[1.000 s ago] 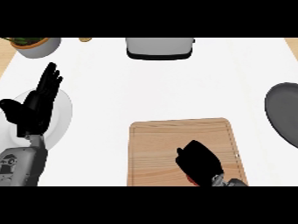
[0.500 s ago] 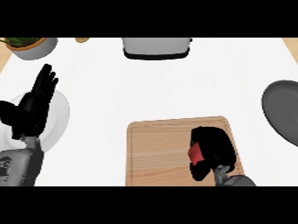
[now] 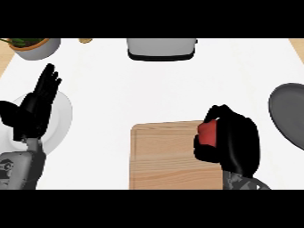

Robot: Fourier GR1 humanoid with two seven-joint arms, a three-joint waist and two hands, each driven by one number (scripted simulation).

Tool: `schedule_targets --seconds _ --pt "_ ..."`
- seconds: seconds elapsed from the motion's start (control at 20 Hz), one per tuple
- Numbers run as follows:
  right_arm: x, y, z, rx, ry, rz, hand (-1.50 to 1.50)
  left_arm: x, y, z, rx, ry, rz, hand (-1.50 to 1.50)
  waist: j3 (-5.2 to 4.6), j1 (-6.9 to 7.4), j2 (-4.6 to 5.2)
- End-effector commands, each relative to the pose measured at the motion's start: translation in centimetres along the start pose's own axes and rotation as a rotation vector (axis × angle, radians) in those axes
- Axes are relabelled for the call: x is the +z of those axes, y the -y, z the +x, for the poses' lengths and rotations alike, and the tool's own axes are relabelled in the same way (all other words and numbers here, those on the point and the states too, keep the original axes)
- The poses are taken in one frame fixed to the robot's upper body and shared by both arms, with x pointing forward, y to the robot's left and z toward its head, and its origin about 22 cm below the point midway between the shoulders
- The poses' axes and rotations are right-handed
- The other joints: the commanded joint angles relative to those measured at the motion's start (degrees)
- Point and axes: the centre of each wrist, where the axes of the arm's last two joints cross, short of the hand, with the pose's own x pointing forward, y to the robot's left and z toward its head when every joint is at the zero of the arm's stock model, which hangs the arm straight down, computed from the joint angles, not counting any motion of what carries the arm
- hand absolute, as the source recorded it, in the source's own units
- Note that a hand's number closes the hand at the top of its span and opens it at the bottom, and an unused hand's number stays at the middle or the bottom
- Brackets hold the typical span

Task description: Pick the bell pepper from the cutting board and place it in the pan

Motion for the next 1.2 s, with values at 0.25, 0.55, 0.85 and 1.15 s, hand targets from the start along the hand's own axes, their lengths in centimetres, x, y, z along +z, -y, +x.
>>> schedule_targets --seconds 0.25,0.55,0.85,1.15 --pt "-4.0 4.9 -3.8 -0.247 -0.107 -0.259 1.5 0.2 -0.2 -1.1 -0.007 0.007 -0.018 0.0 0.04 0.34 0.41" --pt "-7.0 8.0 -11.5 -0.378 -0.177 -0.318 1.5 0.3 -0.8 -0.1 -0.002 0.007 0.006 0.0 0.07 0.37 0.31" --pt "-9.7 7.6 -21.3 -0.258 -0.25 -0.37 1.5 -0.6 -0.8 0.5 0.016 0.017 -0.006 0.0 0.11 0.33 0.43" --pt "-14.4 8.0 -27.0 -0.081 -0.315 -0.381 1.5 -0.8 0.8 1.7 0.026 0.012 -0.027 0.0 0.15 1.7 0.76"
